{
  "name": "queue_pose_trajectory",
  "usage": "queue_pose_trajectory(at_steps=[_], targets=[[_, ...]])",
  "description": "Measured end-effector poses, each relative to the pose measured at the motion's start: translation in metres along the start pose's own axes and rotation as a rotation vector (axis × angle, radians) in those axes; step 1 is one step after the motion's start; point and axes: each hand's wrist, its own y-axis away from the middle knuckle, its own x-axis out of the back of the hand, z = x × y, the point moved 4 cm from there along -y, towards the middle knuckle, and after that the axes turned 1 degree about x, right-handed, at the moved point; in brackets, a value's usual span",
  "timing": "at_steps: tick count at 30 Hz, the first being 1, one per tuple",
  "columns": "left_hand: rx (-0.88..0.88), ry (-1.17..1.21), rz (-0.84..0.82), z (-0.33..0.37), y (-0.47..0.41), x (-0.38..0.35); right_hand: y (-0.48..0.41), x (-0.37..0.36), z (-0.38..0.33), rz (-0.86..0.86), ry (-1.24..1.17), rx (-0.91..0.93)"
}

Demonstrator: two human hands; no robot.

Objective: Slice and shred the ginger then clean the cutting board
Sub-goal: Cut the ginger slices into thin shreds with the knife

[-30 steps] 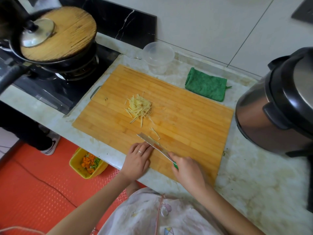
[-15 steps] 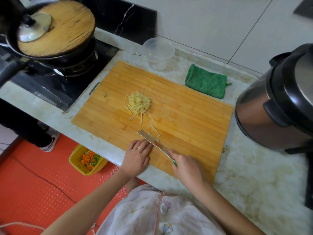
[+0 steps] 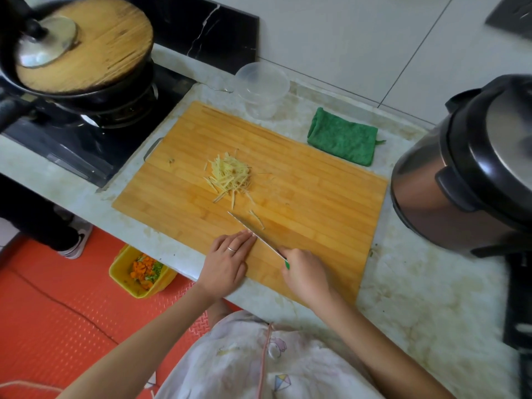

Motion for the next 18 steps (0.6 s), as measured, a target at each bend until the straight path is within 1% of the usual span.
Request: queue_pose_trajectory(at_steps=[5, 10, 14, 18], targets=[[-0.034, -0.054, -0.006, 0.0, 0.0, 0.002, -0.01, -0.004, -0.008, 0.011, 0.038, 0.033], [-0.045, -0.064, 0.009, 0.003, 0.0, 0.005, 0.003, -0.003, 0.006, -0.019, 0.033, -0.005], [-0.046, -0.06, -0.014, 0.0, 0.001, 0.002, -0.024, 0.003, -0.018, -0.025, 0.029, 0.026], [-0.049, -0.056, -0.004, -0.001, 0.003, 0.002, -0.045, 0.014, -0.021, -0.094, -0.158, 0.027]])
